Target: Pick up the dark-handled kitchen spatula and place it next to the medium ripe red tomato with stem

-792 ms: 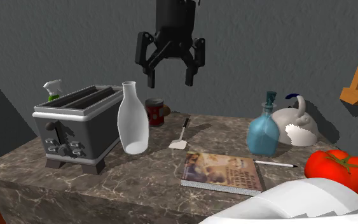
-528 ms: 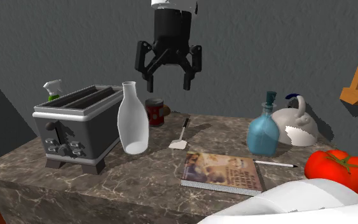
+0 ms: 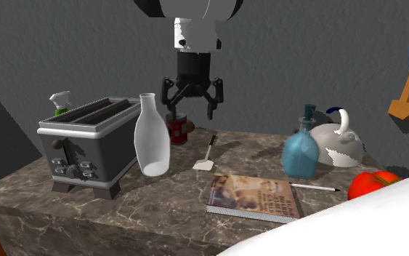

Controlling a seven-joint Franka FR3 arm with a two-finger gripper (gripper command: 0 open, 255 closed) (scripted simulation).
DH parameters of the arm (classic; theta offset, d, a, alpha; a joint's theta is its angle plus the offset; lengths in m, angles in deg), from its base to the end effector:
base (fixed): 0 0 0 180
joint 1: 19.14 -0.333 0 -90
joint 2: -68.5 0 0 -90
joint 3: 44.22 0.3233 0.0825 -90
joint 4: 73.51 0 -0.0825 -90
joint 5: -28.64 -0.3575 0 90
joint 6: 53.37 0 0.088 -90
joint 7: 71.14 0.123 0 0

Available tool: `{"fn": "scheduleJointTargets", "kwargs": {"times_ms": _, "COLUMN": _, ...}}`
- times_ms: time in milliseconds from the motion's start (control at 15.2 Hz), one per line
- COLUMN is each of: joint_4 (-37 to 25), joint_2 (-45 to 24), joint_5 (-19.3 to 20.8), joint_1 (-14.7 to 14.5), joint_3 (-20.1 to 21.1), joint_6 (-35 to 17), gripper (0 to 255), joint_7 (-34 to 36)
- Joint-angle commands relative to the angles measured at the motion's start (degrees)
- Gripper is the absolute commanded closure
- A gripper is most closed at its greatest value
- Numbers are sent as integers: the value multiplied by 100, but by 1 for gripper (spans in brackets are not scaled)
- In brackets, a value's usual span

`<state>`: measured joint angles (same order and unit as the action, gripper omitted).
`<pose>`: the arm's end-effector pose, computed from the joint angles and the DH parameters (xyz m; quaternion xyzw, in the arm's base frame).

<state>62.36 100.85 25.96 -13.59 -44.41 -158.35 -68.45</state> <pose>0.3534 -0.0312 0.5263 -0.9965 0.0790 -0.0133 0.0232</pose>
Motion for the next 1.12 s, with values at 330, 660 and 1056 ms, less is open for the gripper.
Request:
{"fn": "scheduleJointTargets", "kwargs": {"times_ms": 330, "joint_4": -287, "joint_2": -1329, "joint_5": 126, "joint_1": 312, "joint_3": 17, "joint_6": -1135, "gripper": 0, "joint_7": 690}}
{"fn": "scheduleJointTargets", "kwargs": {"times_ms": 660, "joint_4": -670, "joint_2": -2297, "joint_5": 248, "joint_1": 511, "joint_3": -38, "joint_6": -1769, "gripper": 0, "joint_7": 1180}}
{"fn": "scheduleJointTargets", "kwargs": {"times_ms": 1056, "joint_4": -1304, "joint_2": -3450, "joint_5": 382, "joint_1": 711, "joint_3": -183, "joint_6": -2343, "gripper": 0, "joint_7": 1746}}
